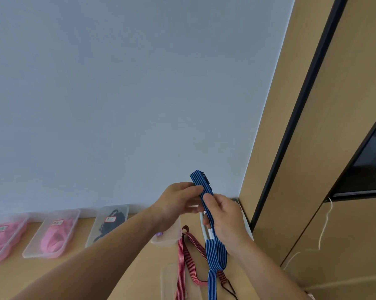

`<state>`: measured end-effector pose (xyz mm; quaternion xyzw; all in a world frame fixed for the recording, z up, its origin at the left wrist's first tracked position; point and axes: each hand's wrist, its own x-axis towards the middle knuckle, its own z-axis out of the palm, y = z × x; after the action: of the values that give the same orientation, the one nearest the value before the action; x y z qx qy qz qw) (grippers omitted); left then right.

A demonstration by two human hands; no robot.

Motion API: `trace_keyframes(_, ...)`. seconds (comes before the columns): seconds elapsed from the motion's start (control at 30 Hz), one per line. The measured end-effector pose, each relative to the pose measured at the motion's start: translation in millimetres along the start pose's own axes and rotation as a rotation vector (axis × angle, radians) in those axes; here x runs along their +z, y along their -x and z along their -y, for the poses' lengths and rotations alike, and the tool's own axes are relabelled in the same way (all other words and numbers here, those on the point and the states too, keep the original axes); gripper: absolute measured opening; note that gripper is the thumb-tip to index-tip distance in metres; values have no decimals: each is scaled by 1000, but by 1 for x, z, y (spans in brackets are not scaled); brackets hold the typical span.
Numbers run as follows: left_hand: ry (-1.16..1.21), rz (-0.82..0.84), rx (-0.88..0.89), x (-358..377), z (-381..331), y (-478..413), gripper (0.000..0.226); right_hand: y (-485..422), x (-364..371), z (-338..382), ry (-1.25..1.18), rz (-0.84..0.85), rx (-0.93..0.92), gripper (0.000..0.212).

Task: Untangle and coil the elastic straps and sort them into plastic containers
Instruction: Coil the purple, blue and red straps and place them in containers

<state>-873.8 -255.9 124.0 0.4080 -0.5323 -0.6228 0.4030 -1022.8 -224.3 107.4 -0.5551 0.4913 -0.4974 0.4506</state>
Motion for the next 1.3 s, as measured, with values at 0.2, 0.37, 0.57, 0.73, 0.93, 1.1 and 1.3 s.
trace_keyframes(0.2, 6, -84, 45, 1, -2, 1, 35, -3, -4, -3, 49, 16, 39, 32)
trace_keyframes(0.37, -208, -166, 159, -2, -5, 2, 23, -2, -1, -4, 64, 12, 119, 44)
trace_keyframes(0.57, -621, -275, 398, -6, -4, 6, 29, -2, 1, 3, -90, 39, 196, 41)
trace_keyframes(0.73, -974, -305, 676, -9, 0, 11, 30, -2, 0, 12, -142, 63, 225, 42)
trace_keyframes(0.93, -1247, -359, 992, -10, 2, 11, 28, 2, 1, 14, -265, 169, 275, 51)
trace_keyframes(1.1, -1309, -279, 1136, -19, 16, 4, 47, 2, -2, 18, -236, 135, 271, 67)
trace_keyframes(1.3, -731, -328, 426, -3, 9, 1, 45, 0, -7, 19, -220, 33, 128, 56)
